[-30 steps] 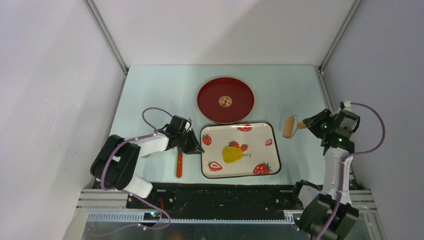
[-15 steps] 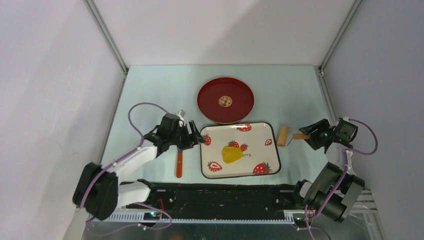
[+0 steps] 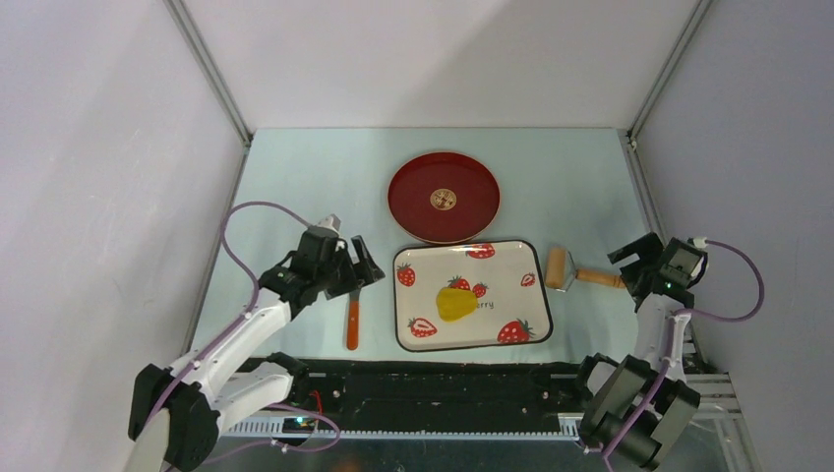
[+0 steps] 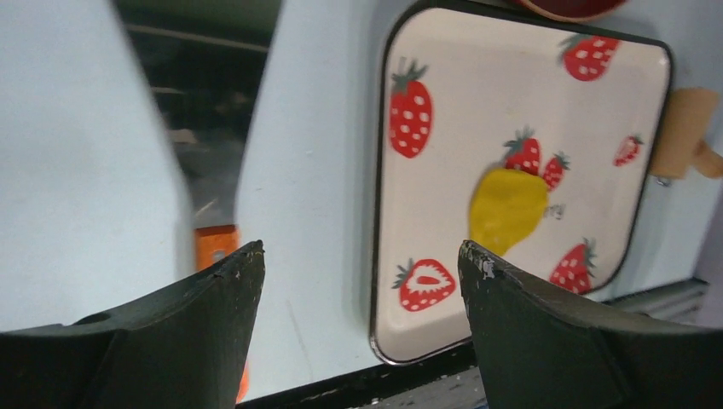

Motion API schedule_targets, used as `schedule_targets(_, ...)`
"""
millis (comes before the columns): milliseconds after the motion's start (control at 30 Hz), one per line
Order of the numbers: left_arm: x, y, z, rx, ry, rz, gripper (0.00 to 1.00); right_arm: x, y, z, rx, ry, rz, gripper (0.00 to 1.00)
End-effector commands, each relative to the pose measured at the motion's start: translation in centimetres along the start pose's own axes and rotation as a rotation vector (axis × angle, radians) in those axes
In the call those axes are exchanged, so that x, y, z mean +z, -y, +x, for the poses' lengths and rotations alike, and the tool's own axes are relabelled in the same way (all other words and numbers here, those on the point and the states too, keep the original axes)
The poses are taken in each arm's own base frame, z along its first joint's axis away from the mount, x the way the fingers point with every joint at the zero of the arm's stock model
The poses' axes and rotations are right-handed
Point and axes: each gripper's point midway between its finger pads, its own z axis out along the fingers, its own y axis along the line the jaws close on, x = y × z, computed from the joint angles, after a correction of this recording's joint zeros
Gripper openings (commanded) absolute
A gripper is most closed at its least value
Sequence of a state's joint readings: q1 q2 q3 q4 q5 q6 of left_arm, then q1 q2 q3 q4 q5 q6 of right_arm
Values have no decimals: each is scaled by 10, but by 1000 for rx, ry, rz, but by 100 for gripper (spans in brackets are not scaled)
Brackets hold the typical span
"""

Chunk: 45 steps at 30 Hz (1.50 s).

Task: Roll out the dumpling wrappers from the dough

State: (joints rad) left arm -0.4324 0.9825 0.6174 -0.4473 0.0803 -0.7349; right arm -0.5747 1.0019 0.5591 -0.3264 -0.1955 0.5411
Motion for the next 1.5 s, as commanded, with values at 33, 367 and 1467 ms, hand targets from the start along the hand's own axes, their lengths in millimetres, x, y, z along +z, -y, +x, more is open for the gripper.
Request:
schedule_targets(33,-26,-26,-31,60,108,-198,87,-15,-3,-22,-111,122,68,99)
schedule_targets(367,-73,-89,-61,-10,209,-509,83,-39,-102,37,-407,-30,-182,99)
schedule_targets(1467,-9,-186,-68,-158,-218,-761,49,-45,-126,123,-411,-462,-396,98)
